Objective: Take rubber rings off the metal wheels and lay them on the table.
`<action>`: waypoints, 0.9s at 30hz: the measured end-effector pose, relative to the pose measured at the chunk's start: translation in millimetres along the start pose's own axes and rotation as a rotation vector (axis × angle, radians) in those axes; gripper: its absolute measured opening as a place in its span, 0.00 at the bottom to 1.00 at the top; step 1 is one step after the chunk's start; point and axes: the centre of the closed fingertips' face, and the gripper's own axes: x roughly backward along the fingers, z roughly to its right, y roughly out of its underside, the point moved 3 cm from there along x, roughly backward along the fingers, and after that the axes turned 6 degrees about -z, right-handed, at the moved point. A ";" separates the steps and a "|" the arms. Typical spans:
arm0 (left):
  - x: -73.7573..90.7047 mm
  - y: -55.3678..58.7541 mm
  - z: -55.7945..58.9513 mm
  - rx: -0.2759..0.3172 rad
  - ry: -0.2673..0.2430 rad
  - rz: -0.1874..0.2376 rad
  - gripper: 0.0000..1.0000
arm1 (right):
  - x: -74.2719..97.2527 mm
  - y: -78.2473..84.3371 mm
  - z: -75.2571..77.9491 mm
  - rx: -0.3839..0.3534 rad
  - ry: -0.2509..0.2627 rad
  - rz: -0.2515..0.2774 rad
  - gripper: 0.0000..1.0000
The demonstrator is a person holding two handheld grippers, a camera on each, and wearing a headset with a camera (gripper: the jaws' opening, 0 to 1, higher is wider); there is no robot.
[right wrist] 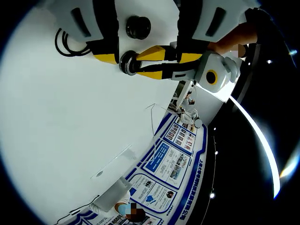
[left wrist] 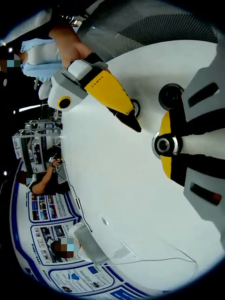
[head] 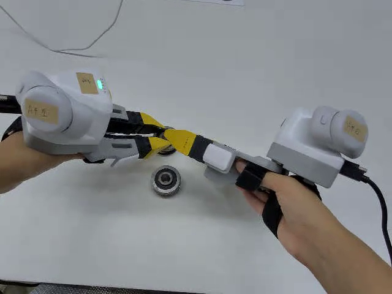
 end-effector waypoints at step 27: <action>-1.5 0.4 -1.3 -0.029 0.010 0.010 0.13 | -21.0 5.4 -5.9 -0.081 -0.027 -0.055 0.57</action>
